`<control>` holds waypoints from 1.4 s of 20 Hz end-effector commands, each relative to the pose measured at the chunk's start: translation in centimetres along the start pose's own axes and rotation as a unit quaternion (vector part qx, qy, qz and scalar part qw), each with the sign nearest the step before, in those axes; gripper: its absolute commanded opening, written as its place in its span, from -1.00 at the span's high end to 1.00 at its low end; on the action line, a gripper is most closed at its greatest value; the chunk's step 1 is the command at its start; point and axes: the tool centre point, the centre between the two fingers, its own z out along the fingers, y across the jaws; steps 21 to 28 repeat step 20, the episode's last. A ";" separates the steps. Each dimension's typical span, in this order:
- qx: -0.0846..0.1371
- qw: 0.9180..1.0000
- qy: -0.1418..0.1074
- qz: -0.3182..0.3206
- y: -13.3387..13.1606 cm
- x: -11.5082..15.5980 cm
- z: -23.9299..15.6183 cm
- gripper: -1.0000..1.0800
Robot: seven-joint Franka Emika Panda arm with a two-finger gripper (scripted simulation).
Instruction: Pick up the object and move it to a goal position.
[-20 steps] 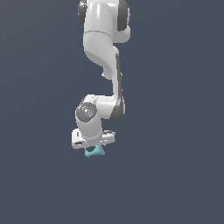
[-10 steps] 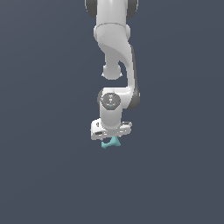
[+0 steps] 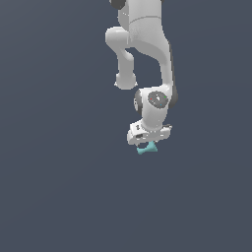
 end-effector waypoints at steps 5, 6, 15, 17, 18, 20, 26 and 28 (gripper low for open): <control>0.001 1.000 0.000 -0.001 -7.4 -2.3 -0.5 1.00; 0.001 1.000 0.000 -0.002 -8.4 -2.6 -0.5 1.00; 0.002 1.000 -0.001 -0.003 -14.2 -4.1 -0.9 1.00; 0.002 1.000 -0.001 -0.003 -14.7 -4.2 -1.0 1.00; 0.002 1.000 -0.001 -0.003 -14.9 -4.2 -1.0 1.00; 0.002 1.000 -0.001 -0.003 -15.1 -4.3 -1.0 1.00; 0.002 1.000 -0.001 -0.003 -15.1 -4.3 -1.0 1.00; 0.002 1.000 -0.001 -0.003 -15.1 -4.3 -1.0 1.00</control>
